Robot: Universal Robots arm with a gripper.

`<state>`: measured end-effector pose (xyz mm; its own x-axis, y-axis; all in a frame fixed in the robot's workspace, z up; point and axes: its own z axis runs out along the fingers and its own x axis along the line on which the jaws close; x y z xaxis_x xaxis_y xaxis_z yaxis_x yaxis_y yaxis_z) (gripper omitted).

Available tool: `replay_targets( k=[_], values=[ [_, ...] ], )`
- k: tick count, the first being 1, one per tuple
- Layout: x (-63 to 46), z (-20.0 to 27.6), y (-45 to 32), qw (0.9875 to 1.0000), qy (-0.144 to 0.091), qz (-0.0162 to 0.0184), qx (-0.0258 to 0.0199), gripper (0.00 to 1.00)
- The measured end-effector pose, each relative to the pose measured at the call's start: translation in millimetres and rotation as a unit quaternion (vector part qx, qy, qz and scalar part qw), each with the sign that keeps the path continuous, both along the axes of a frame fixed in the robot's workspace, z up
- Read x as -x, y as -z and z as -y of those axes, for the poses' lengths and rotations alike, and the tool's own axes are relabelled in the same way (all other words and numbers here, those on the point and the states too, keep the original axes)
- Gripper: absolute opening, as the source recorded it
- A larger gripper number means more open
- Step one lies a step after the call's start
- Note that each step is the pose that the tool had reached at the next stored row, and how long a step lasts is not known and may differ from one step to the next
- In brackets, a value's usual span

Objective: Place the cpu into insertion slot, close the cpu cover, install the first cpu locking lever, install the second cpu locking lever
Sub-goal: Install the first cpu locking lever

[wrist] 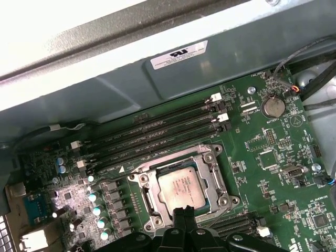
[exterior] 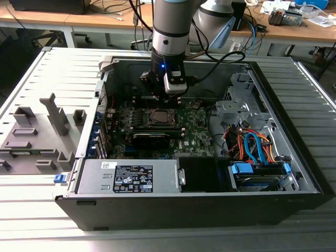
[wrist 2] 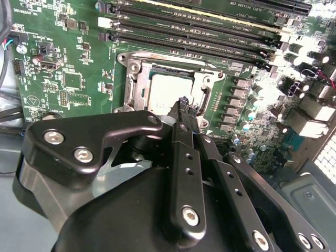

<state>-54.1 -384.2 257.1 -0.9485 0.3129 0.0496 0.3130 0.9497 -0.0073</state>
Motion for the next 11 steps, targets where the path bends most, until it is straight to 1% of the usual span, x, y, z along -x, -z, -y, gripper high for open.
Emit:
replay_targets(
  k=[11],
  values=[
    [0.0, 0.0, 0.0, 1.0000, -0.005, 0.0000, 0.0000, 0.11]
  ],
)
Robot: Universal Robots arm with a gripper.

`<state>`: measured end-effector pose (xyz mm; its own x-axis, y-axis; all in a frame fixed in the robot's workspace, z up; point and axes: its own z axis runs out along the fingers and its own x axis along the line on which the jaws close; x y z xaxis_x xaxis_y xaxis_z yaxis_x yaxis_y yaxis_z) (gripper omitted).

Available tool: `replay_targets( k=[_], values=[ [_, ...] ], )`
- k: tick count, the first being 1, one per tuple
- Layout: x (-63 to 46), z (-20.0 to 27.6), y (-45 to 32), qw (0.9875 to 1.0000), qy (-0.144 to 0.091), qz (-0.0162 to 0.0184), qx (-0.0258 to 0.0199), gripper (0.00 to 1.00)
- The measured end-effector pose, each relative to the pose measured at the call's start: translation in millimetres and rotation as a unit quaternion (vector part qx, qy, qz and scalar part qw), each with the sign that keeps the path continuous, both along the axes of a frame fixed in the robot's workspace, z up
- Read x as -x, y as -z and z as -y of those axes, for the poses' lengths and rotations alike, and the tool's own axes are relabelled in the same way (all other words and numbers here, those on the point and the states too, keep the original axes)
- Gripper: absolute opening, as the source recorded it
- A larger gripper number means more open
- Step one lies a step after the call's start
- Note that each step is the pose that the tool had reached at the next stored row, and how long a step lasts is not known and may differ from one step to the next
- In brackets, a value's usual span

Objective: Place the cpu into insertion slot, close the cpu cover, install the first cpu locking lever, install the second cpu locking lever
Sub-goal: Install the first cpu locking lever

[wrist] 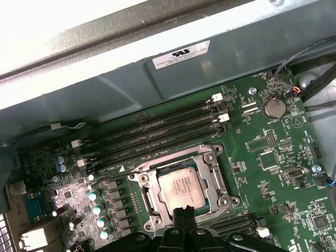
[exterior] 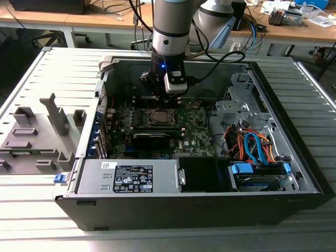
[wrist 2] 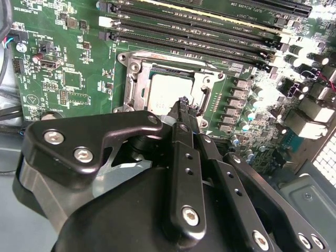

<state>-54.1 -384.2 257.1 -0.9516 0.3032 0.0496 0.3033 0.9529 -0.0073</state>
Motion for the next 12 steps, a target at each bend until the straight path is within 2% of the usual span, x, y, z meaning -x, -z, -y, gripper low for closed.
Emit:
replay_targets(
  k=[12],
  values=[
    [0.0, 0.0, 0.0, 1.0000, -0.005, 0.0000, 0.0000, 0.11]
  ],
)
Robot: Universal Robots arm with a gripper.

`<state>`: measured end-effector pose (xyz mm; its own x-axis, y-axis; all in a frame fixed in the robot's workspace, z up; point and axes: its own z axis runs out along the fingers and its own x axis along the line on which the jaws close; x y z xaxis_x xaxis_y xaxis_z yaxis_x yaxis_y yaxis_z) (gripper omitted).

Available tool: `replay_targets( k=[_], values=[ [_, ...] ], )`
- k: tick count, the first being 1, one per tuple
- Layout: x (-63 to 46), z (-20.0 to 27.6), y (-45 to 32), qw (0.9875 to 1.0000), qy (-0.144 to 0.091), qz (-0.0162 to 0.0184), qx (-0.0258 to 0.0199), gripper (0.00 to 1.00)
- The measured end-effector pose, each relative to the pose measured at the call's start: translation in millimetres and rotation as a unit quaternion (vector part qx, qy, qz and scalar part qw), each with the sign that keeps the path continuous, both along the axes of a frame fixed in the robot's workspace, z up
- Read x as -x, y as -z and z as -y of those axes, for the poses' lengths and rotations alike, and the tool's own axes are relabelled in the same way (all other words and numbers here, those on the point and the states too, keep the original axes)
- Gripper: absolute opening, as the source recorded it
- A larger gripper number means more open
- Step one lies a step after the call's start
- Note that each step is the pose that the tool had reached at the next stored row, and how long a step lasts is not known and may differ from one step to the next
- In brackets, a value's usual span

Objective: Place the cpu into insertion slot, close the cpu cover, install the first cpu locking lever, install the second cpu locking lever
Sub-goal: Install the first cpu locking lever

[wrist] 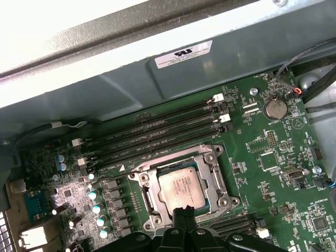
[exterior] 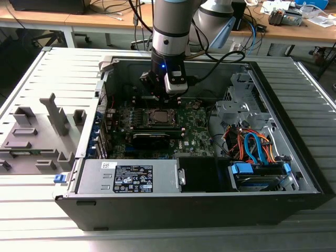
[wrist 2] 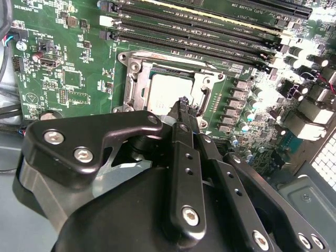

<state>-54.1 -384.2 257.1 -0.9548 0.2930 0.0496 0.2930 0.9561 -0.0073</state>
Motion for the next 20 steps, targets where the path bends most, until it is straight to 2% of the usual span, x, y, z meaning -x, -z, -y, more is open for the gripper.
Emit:
replay_targets(
  k=[20],
  values=[
    [0.0, 0.0, 0.0, 1.0000, -0.006, 0.0000, 0.0000, 0.11]
  ],
)
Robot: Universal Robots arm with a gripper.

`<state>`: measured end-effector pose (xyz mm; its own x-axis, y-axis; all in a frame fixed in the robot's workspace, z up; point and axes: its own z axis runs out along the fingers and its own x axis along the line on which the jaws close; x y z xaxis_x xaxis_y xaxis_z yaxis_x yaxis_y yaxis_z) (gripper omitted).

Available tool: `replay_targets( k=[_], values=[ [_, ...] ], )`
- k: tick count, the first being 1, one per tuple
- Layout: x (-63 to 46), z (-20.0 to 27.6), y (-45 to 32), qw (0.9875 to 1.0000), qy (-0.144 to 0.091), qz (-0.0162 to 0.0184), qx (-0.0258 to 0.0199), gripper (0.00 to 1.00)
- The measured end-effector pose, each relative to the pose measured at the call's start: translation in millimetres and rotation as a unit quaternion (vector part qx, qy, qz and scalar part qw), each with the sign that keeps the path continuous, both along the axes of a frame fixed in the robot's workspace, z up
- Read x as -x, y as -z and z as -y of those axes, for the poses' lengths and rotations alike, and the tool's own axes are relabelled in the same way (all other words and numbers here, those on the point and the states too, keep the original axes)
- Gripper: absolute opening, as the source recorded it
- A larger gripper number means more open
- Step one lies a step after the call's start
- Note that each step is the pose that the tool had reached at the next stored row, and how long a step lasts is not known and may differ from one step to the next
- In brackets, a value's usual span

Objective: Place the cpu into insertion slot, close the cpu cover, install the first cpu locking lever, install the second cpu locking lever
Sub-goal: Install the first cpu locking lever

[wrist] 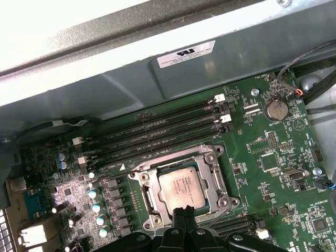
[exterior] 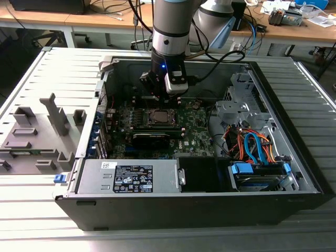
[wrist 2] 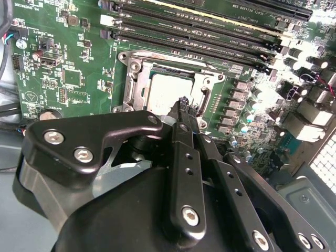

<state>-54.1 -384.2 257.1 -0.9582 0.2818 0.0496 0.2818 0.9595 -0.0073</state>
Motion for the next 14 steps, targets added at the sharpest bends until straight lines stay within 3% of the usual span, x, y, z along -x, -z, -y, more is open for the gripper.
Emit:
replay_targets(
  k=[14],
  values=[
    [0.0, 0.0, 0.0, 1.0000, -0.004, 0.0000, 0.0000, 0.11]
  ],
)
